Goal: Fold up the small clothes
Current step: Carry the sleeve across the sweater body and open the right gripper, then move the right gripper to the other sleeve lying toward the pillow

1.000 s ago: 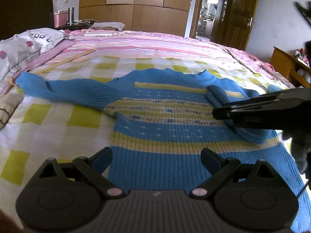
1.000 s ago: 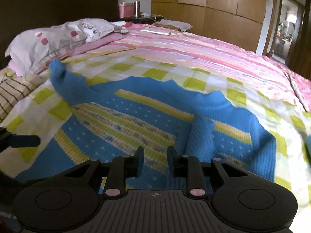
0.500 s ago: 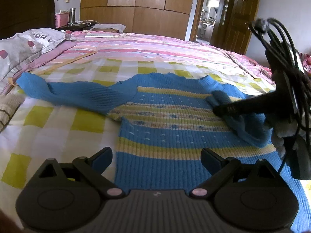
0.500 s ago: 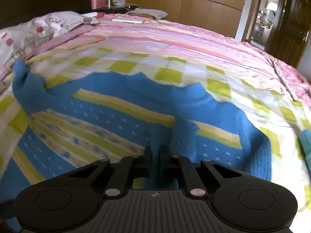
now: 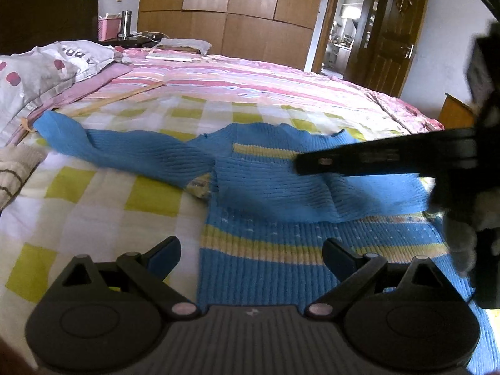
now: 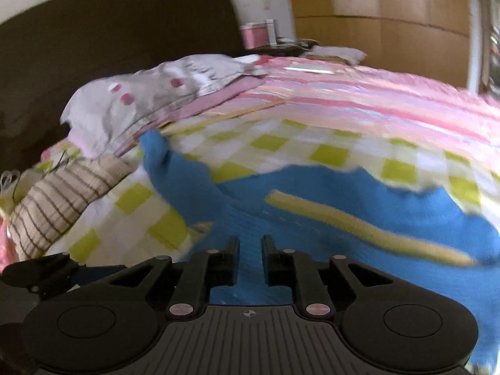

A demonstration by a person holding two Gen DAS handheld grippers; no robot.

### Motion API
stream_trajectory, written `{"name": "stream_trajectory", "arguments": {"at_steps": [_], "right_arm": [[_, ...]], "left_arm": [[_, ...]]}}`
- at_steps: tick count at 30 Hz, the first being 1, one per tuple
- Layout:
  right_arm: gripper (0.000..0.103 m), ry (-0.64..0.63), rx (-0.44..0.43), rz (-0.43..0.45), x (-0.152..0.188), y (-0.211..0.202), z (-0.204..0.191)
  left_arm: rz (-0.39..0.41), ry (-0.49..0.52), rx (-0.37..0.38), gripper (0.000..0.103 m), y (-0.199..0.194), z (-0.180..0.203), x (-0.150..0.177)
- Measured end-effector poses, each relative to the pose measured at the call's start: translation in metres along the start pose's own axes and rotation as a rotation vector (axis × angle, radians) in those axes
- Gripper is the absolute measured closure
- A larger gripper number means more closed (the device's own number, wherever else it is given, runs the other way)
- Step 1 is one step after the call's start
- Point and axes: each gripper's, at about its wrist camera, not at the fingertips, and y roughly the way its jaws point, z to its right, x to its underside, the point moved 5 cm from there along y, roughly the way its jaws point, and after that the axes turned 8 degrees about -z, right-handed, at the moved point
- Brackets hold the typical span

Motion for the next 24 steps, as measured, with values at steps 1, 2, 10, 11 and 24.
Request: {"name": "stream_trajectory", "arguments": {"at_steps": [1,2,10,11,24], "right_arm": [[0.087,0.031,0.014,0.008,0.005,-0.007,0.01],[0.087,0.056,0.037,0.015,0.009,-0.013,0.021],[0.085,0.265,0.359,0.009,0.056,-0.044,0.129],[0.084,0.292,0.386,0.014,0.059,-0.046,0.14],[0.081,0.422,0.5,-0.006,0.076,-0.054,0.194]], "left_arm": [[-0.001,0.003,0.002,0.001,0.0,0.0,0.0],[-0.002,0.005,0.004,0.001,0.001,0.001,0.001],[0.026,0.041,-0.061,0.001,0.014,0.005,-0.004],[0.03,0.043,-0.07,0.001,0.016,0.006,-0.006],[0.014,0.197,-0.237,0.008,0.082,0.023,-0.044]]}}
